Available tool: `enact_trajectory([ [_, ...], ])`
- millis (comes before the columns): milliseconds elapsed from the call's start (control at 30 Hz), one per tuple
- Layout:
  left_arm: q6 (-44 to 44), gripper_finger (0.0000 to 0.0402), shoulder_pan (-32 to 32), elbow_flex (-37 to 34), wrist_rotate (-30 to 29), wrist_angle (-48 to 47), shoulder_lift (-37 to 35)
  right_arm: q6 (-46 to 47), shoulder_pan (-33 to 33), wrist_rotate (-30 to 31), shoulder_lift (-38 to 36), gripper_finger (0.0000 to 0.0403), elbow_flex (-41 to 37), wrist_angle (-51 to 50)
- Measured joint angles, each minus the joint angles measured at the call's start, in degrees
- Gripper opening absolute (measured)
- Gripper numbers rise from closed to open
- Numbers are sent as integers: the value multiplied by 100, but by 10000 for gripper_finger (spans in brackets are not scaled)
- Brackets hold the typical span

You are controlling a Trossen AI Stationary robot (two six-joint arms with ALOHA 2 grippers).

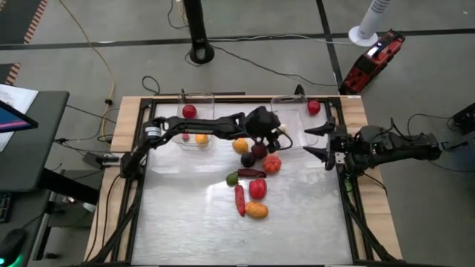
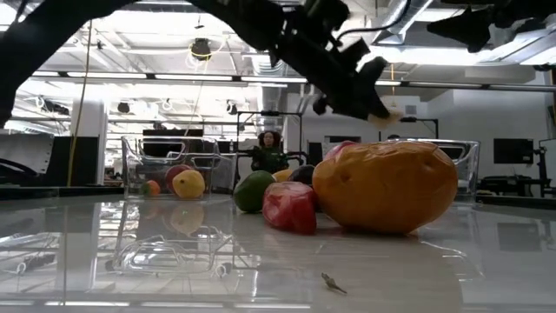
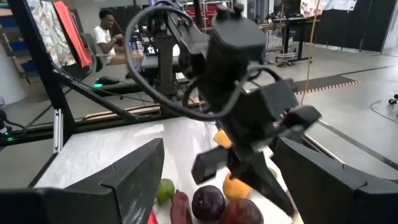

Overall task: Sort produce into baskets
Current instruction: Put the garlic into the right transparent bin

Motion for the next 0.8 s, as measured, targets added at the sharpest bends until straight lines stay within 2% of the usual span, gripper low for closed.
enact_trajectory([
  [167,-34,135,59,194,330,178,345,-11,1,0,-33,335,2,10],
  [233,-22,147,57,229,429,112,372,-11,1,2,-31,335,2,-23],
  [467,91,264,22,262,471,46,294,-9,1,2,-29,335,2,-28],
  [567,130,299,22,260,471,-195,199,23,1,2,-31,335,2,-26],
  [700,485,303,-27,260,412,-688,-68,48,17,0,-31,335,2,-74],
  [800,967,288,-245,110,-34,-1008,-394,44,114,0,-34,335,2,-148],
])
